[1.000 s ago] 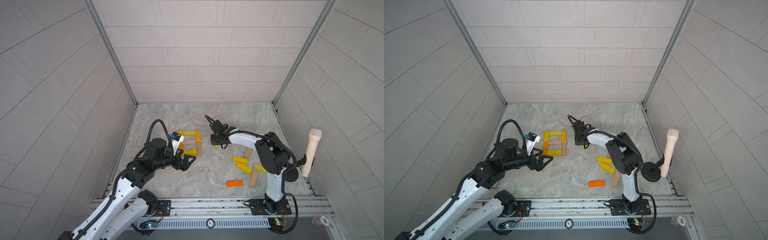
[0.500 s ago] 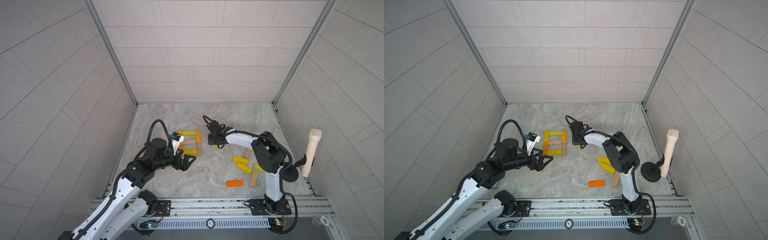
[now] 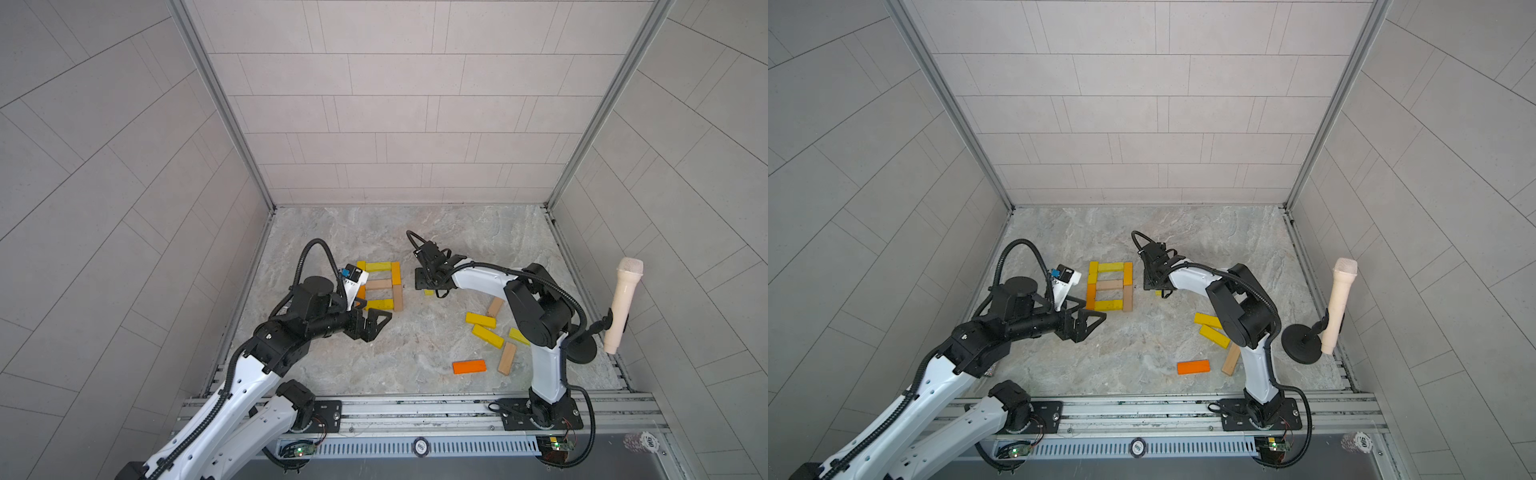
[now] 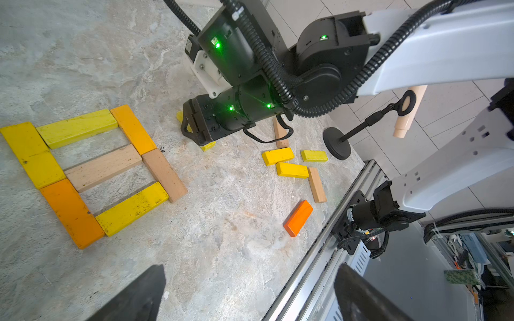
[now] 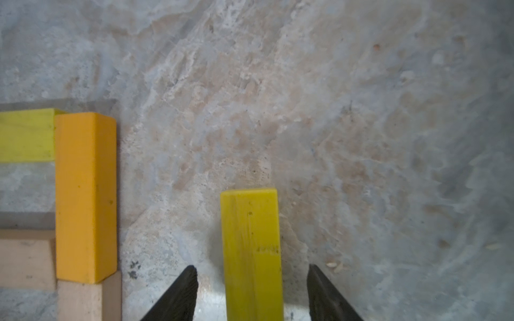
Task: Assemble the number 8 with building blocks
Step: Place the building block at the center of the board, then assemble the building block at the center of the board.
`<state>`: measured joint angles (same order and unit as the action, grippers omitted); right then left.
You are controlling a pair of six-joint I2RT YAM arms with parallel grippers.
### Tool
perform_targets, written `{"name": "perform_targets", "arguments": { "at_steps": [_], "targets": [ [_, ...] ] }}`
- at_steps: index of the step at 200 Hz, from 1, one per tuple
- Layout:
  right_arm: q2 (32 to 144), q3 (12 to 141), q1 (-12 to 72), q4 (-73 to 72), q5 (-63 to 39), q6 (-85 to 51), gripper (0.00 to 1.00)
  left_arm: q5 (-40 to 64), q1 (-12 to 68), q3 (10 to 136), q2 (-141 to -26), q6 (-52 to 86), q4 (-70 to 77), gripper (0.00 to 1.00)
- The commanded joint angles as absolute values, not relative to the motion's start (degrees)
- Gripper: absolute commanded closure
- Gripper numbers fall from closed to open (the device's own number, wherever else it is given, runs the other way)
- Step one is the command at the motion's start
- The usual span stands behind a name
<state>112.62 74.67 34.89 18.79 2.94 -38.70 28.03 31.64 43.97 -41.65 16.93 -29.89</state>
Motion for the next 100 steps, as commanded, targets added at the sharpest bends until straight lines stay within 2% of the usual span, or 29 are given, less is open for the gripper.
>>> {"name": "perform_targets", "arguments": {
  "at_steps": [1, 51, 100],
  "targets": [
    [106.55, 72.23, 35.29, 17.85, 4.31, -37.69, 0.31, 27.77, 31.73, 44.07, -41.75, 15.53, -29.36, 0.0],
    [94.58, 64.1, 34.99, 16.9, 6.47, -33.06, 0.18, 28.23, 31.75, 46.84, -44.12, 13.95, -29.62, 0.0],
    [83.23, 58.73, 34.01, 18.42, 7.57, -30.65, 0.03, 28.03, 31.9, 52.13, -52.19, 11.1, -29.19, 0.0]
  ]
}}
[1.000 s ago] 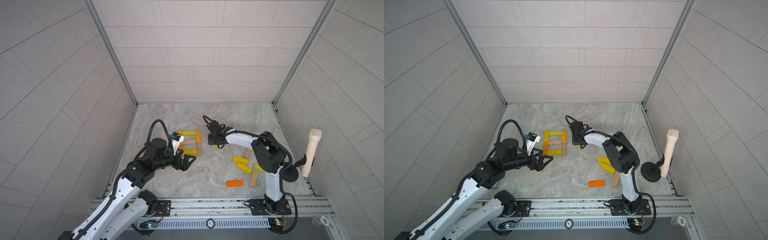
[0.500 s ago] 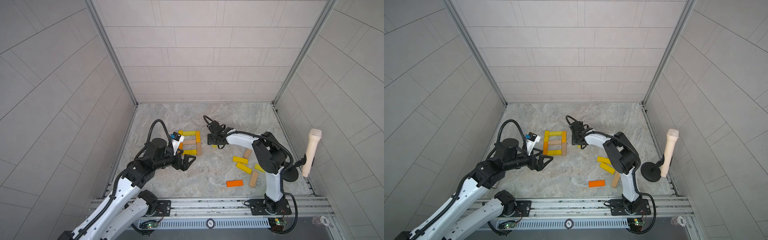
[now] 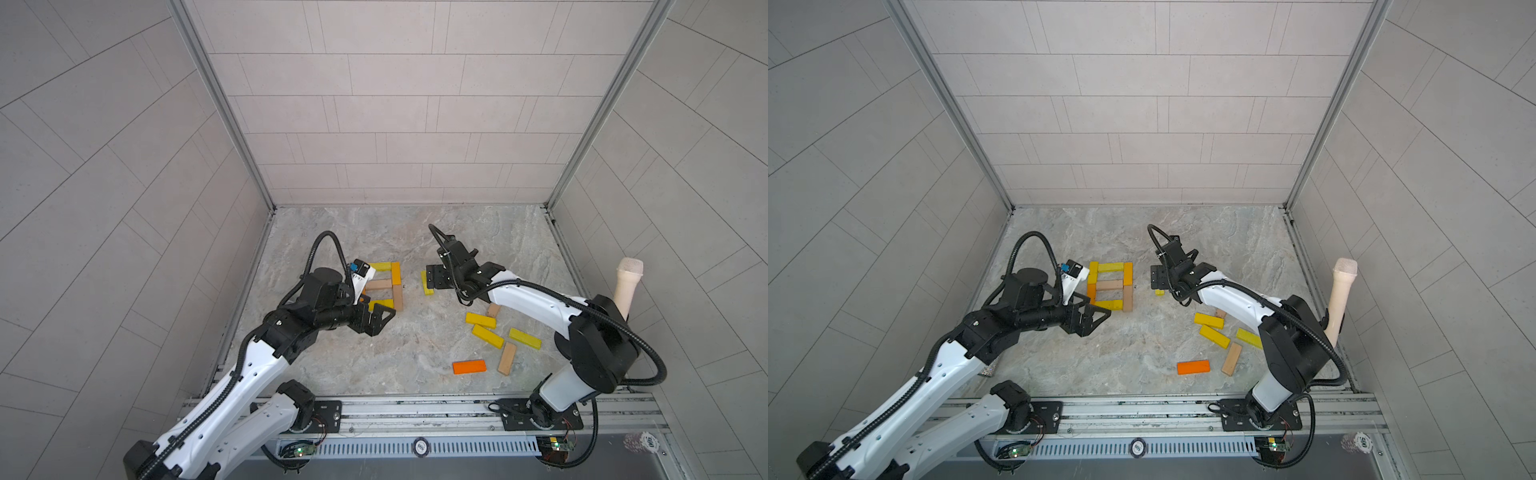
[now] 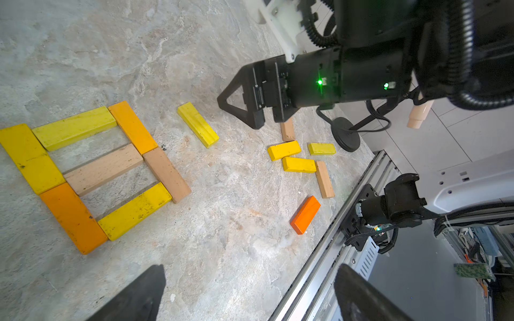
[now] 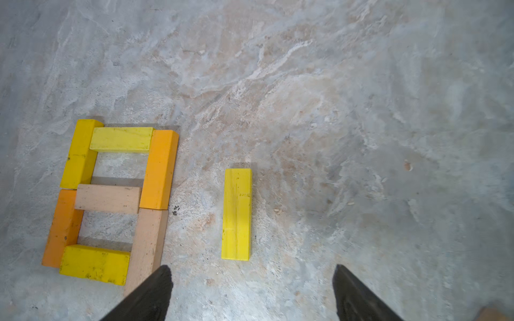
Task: Assemble the number 8 with building blocks
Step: Assemble the building block at the center of the board.
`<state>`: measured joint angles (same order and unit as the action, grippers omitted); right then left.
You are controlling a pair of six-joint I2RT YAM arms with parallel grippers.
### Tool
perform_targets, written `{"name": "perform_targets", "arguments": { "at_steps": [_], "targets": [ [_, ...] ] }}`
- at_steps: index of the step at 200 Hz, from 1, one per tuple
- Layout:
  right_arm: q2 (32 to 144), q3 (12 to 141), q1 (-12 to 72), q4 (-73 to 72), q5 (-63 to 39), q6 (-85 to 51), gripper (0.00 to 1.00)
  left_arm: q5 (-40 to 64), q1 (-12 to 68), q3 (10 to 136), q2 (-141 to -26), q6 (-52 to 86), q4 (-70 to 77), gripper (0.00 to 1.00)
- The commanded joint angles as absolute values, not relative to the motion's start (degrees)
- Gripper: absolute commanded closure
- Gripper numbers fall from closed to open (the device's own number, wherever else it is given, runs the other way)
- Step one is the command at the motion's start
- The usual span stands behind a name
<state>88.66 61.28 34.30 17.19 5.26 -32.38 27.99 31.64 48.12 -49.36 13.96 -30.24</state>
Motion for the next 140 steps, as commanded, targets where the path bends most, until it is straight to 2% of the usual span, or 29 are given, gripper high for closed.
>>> {"name": "perform_targets", "arguments": {
  "at_steps": [1, 45, 75, 87, 116, 140],
  "targets": [
    [82.97, 58.68, 34.01, 18.44, 7.74, -30.62, 0.02, 28.08, 31.9, 52.3, -52.33, 11.0, -29.18, 0.0],
    [72.06, 51.77, 33.67, 18.15, 8.95, -25.42, 0.0, 28.73, 32.17, 59.61, -60.3, 7.98, -28.83, 0.0],
    [67.17, 50.25, 33.51, 25.71, 14.73, -27.6, 0.0, 29.53, 32.17, 65.79, -66.42, 6.04, -28.74, 0.0],
    [64.51, 49.14, 33.45, 27.94, 17.04, -29.3, 0.03, 30.22, 32.18, 68.21, -68.71, 5.48, -28.34, 0.0],
    [57.39, 43.74, 32.79, 27.69, 19.93, -30.79, 0.01, 32.4, 32.21, 73.24, -73.27, 5.28, -25.53, 0.0],
    [54.66, 41.43, 28.73, 29.39, 17.38, -32.32, 0.01, 30.48, 32.17, 76.36, -76.2, 5.86, -22.23, 0.0]
  ]
}}
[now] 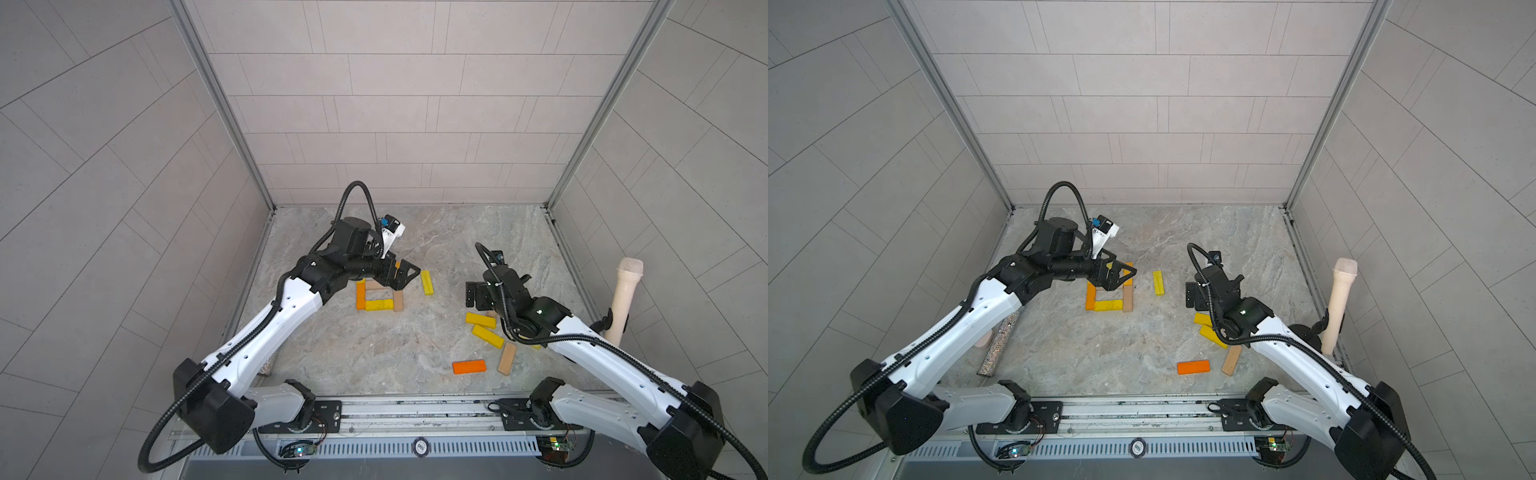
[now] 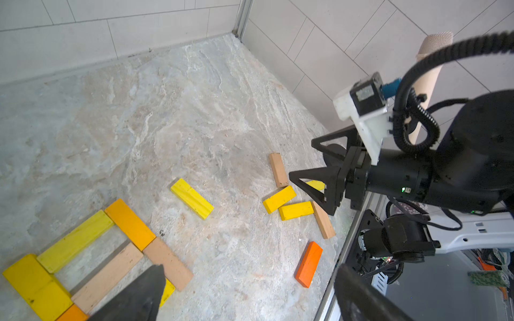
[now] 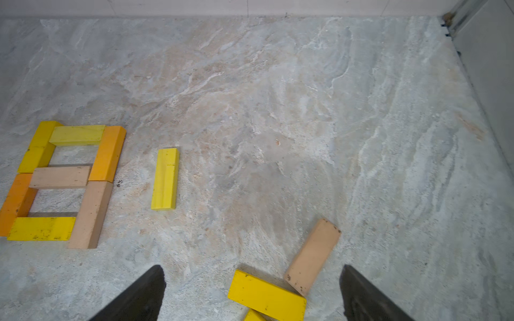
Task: Assemble the number 8 with building blocks
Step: Assemble the building block at the center of the board.
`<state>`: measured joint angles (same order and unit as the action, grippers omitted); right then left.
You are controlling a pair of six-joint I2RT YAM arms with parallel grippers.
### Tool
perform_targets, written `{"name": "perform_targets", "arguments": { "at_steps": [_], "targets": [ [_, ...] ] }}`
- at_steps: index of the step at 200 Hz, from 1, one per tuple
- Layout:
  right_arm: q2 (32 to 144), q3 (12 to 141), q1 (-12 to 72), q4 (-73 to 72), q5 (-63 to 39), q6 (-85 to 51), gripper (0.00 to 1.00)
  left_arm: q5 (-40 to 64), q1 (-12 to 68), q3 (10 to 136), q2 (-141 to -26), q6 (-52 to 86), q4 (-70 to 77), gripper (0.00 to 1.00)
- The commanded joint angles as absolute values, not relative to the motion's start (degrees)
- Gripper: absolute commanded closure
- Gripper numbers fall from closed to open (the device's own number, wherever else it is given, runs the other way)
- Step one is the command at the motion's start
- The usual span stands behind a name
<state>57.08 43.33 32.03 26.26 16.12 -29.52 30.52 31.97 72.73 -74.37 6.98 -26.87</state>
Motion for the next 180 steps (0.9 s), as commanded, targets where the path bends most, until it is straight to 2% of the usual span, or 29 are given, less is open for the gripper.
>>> {"name": "perform_targets", "arguments": {
  "at_steps": [1, 30, 60, 180],
  "targets": [
    [54.67, 41.37, 28.51, 29.46, 17.17, -32.33, 0.01, 30.4, 32.21, 76.41, -76.29, 5.88, -22.06, 0.0],
    [53.8, 40.08, 23.52, 31.27, 14.81, -32.5, 0.0, 29.69, 32.21, 79.33, -79.51, 6.98, -18.34, 0.0],
    [52.24, 40.01, 21.95, 31.73, 14.55, -31.81, 0.01, 30.17, 32.17, 81.62, -82.38, 7.09, -17.43, 0.0],
    [54.23, 47.12, 21.7, 34.45, 13.44, -30.34, 0.0, 30.98, 32.34, 74.46, -83.41, 8.7, -13.89, 0.0]
  ]
}}
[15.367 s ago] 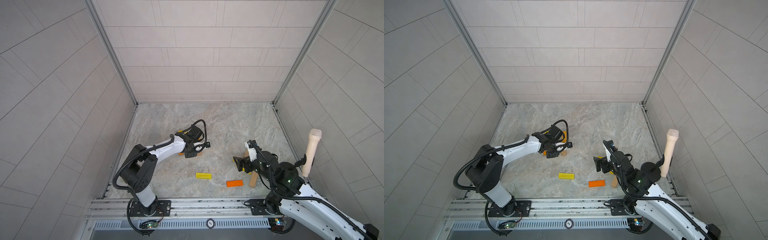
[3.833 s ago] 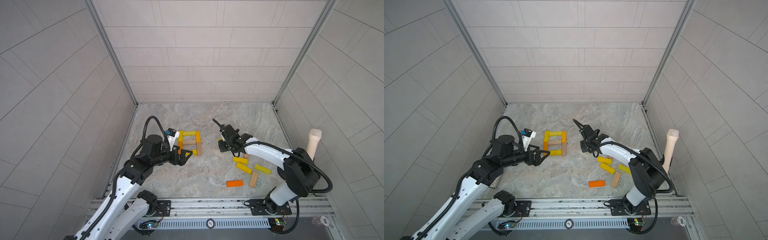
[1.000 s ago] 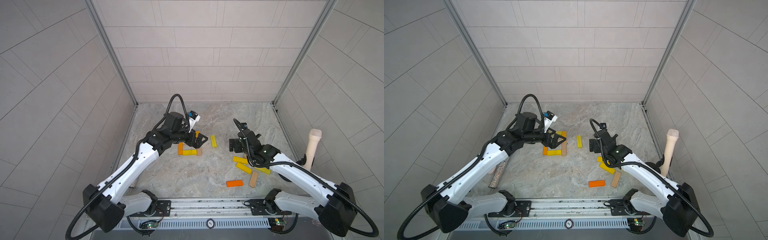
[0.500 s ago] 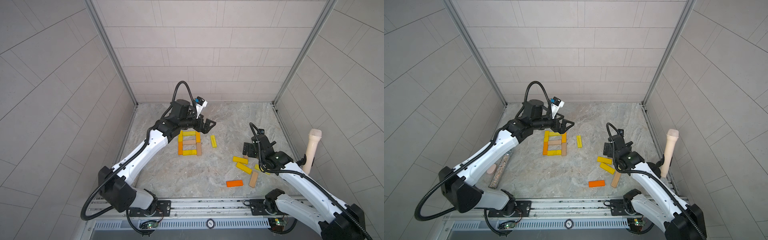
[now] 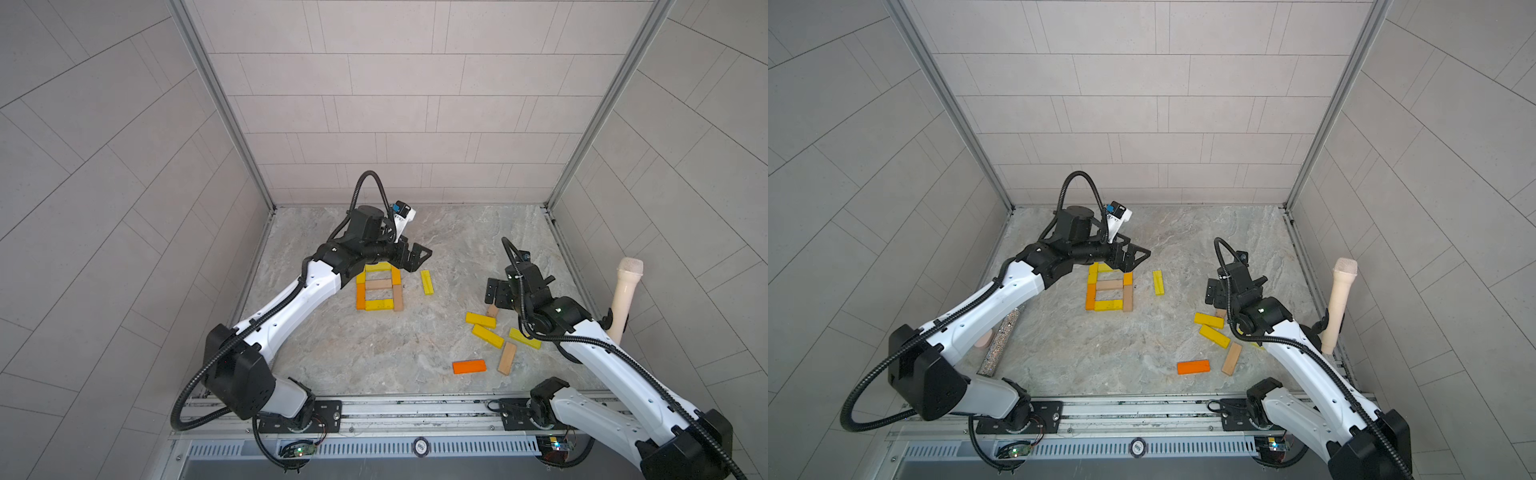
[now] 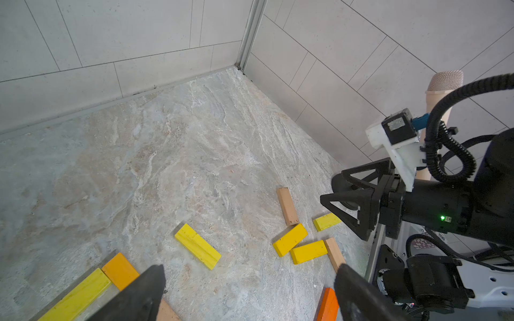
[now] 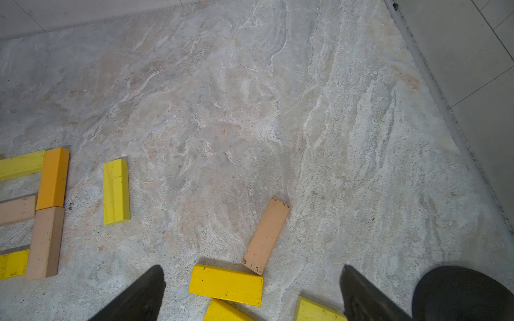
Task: Assemble the number 8 with building blocks
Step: Assemble the building block at the center of the board.
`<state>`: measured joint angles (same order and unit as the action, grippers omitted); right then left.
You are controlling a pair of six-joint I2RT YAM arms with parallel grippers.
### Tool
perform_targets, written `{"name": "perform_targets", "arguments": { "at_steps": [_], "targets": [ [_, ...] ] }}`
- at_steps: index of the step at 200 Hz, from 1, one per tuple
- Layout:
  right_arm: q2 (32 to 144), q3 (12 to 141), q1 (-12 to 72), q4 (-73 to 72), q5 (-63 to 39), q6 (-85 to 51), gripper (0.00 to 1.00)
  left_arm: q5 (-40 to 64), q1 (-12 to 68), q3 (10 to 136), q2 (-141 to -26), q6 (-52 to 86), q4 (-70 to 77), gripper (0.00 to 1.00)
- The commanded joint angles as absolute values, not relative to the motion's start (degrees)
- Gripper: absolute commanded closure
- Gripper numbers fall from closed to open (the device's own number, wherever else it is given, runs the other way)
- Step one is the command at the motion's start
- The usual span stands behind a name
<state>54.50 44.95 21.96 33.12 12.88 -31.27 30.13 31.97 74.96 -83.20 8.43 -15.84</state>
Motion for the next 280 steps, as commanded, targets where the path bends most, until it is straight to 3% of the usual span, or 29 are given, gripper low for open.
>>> {"name": "perform_targets", "arguments": {
  "at_steps": [1, 115, 212, 280],
  "targets": [
    [54.23, 47.2, 21.7, 34.5, 13.4, -30.24, 0.0, 31.0, 32.39, 74.45, -83.41, 8.7, -13.84, 0.0],
    [56.51, 50.72, 21.7, 36.62, 11.62, -27.28, 0.0, 19.94, 37.66, 71.02, -81.15, 10.76, -17.88, 0.0],
    [51.16, 48.3, 21.71, 34.14, 10.39, -23.56, 0.0, 14.89, 41.98, 73.49, -83.36, 11.82, -19.6, 0.0],
    [58.59, 52.19, 22.01, 39.15, 12.46, -24.73, 0.01, 14.55, 42.67, 74.85, -85.0, 11.4, -20.33, 0.0]
  ]
}}
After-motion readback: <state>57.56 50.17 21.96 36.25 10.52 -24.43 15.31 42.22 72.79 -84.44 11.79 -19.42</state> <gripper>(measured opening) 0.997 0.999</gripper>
